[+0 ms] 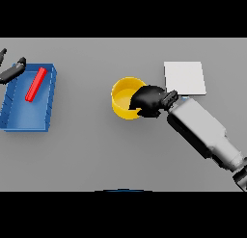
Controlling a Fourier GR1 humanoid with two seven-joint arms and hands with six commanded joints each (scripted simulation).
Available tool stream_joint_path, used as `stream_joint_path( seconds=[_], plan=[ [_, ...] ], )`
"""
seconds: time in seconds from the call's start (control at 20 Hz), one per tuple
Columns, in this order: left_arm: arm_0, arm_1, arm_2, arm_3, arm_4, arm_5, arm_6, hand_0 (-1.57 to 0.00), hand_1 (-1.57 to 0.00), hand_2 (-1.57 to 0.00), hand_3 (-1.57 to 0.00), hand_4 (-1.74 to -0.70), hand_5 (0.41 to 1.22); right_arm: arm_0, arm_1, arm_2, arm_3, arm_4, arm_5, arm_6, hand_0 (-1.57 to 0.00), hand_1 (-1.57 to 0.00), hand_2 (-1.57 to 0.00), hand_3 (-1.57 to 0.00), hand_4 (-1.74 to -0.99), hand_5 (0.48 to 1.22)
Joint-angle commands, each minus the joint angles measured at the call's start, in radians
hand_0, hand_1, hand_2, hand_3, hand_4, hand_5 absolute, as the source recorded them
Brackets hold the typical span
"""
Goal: Pick up the red beaker and tilt it to pour out 1 green nut into yellow bowl. Pick up the yellow bowl and place it on the metallic measuring scale.
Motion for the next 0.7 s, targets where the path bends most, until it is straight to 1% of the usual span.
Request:
stream_joint_path(
  seconds=[0.0,0.1,0.15,0.2,0.3,0.45,0.5,0.55,0.6,0.65],
  plan=[
    [0.009,0.001,0.002,0.002,0.0,0.001,-0.012,0.0,0.0,0.0,0.0,-0.77,0.706,0.0,-0.013,-0.009,-0.029,-0.012,0.025,0.014,-1.54,-1.54,-1.45,-1.17,-1.73,1.214],
    [-0.002,-0.001,-0.003,0.0,0.001,-0.005,-0.006,0.0,0.0,0.0,0.0,-0.77,0.705,-0.007,-0.028,-0.029,-0.071,-0.031,0.066,0.051,-1.55,-1.55,-1.48,-1.16,-1.734,1.216],
    [-0.003,-0.003,-0.001,-0.004,0.006,-0.007,-0.008,0.0,0.0,0.0,0.0,-0.78,0.702,-0.003,-0.046,-0.034,-0.094,-0.036,0.078,0.046,-1.55,-1.55,-1.49,-1.15,-1.735,1.217],
    [0.001,-0.004,0.002,-0.002,0.009,-0.005,-0.012,0.0,0.0,0.0,0.0,-0.78,0.702,-0.002,-0.053,-0.038,-0.111,-0.036,0.082,0.063,-1.56,-1.56,-1.45,-1.2,-1.736,1.218],
    [0.004,-0.012,0.003,-0.009,0.017,-0.002,-0.013,0.0,0.0,0.0,0.0,-0.79,0.702,0.018,-0.076,-0.048,-0.158,-0.031,0.083,0.103,-1.56,-1.56,-1.45,-1.2,-1.738,1.219],
    [-0.007,-0.01,0.01,-0.005,0.02,0.0,-0.004,0.0,0.0,0.0,0.0,-0.8,0.704,0.068,-0.122,-0.062,-0.245,-0.041,0.096,0.117,-1.57,-1.57,-1.51,-1.18,-1.739,1.219],
    [-0.007,-0.013,0.008,0.001,0.022,-0.005,-0.011,0.0,0.0,0.0,0.0,-0.8,0.704,0.065,-0.127,-0.083,-0.255,-0.05,0.099,0.136,-1.52,-1.57,-1.52,-1.18,-1.74,1.219],
    [0.002,-0.016,0.007,-0.021,0.028,-0.002,-0.001,0.0,0.0,0.0,0.0,-0.81,0.703,0.058,-0.137,-0.097,-0.256,-0.051,0.102,0.154,-1.53,-1.57,-1.52,-1.18,-1.74,1.22],
    [0.003,-0.017,0.008,-0.025,0.03,-0.001,0.006,0.0,0.0,0.0,0.0,-0.81,0.71,0.047,-0.143,-0.106,-0.233,-0.041,0.081,0.162,-1.54,-1.57,-1.49,-1.19,-1.74,1.22],
    [0.0,-0.017,0.012,-0.025,0.032,0.003,0.016,0.0,0.0,0.0,0.0,-0.82,0.717,0.046,-0.169,-0.125,-0.231,-0.046,0.07,0.15,-1.54,-1.57,-1.49,-1.18,-1.74,1.22]
  ],
)
